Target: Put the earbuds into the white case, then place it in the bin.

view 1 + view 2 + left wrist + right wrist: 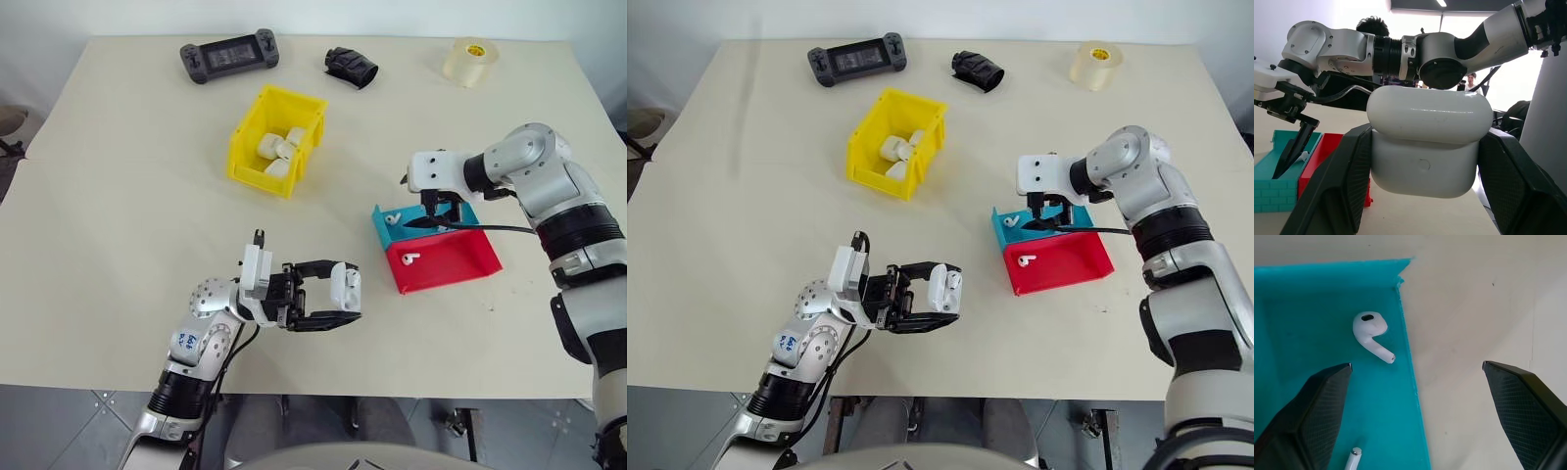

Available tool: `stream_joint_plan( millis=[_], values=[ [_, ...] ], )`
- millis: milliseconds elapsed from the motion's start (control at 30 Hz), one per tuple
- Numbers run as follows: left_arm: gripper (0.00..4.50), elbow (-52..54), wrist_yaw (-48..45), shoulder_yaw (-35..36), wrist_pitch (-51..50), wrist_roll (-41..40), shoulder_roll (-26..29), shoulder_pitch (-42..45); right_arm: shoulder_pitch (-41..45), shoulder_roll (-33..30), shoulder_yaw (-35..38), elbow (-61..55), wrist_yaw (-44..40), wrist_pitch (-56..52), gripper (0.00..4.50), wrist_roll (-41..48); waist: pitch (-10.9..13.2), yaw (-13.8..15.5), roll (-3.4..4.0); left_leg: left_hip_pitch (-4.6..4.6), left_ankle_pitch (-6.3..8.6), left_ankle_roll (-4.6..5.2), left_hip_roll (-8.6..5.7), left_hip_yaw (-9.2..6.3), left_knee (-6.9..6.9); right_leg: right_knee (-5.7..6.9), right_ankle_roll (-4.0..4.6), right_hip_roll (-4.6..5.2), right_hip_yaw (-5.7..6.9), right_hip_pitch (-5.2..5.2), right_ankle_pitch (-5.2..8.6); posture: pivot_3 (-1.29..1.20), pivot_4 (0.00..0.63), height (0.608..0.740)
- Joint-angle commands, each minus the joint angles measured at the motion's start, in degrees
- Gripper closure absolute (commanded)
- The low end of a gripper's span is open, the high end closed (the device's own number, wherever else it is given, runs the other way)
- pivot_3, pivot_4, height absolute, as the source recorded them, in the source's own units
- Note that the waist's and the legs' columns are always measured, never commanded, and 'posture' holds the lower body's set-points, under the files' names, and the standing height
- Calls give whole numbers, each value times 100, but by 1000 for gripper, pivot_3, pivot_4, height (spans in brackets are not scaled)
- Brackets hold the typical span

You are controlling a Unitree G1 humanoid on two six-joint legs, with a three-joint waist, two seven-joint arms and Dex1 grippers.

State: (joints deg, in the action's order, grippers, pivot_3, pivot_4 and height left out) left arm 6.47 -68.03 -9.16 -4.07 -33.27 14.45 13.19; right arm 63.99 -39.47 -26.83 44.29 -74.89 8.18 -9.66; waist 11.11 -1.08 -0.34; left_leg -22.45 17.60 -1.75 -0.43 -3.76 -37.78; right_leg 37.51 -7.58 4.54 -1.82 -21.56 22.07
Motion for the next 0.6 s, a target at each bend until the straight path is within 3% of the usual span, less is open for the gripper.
stream_joint_plan(
  millis=[33, 200, 300, 500, 600],
  values=[
    [1689, 253, 69, 61, 64, -40, 8, -19, 113, 98, 148, -18, -367, 141, 22, 57, 0, -34, 0, 0, 0, 0, -1, 0, -1, 2, 0, 0, 0, 0, 0, 0, 150, 740],
    [1689, 262, 111, 48, 68, -40, -3, -29, 257, 338, 128, 296, -546, 391, 22, -66, 0, -55, 0, 0, 0, 0, -1, -2, -9, 11, 0, 1, 0, 0, 0, 0, 150, 740],
    [1689, 239, 134, 58, 91, -31, -18, 4, 407, 473, 104, 587, -569, 550, 611, -177, 0, -60, 0, 1, 0, 0, 0, -2, -10, 14, 0, 1, 0, 0, 0, 0, 150, 740],
    [1689, 240, 196, 100, 110, -28, -8, 8, 447, 566, 167, 810, -665, 698, 2652, -240, 0, -56, 0, 2, 0, 0, -1, -2, -13, 17, 0, 3, 0, 0, 0, 0, 150, 740],
    [1689, 275, 220, 111, 99, -38, 5, -28, 430, 567, 200, 800, -683, 713, 2652, -231, 0, -58, 0, 2, 0, 0, -2, -2, -13, 18, 0, 3, 0, -1, 0, 0, 150, 740]
  ],
)
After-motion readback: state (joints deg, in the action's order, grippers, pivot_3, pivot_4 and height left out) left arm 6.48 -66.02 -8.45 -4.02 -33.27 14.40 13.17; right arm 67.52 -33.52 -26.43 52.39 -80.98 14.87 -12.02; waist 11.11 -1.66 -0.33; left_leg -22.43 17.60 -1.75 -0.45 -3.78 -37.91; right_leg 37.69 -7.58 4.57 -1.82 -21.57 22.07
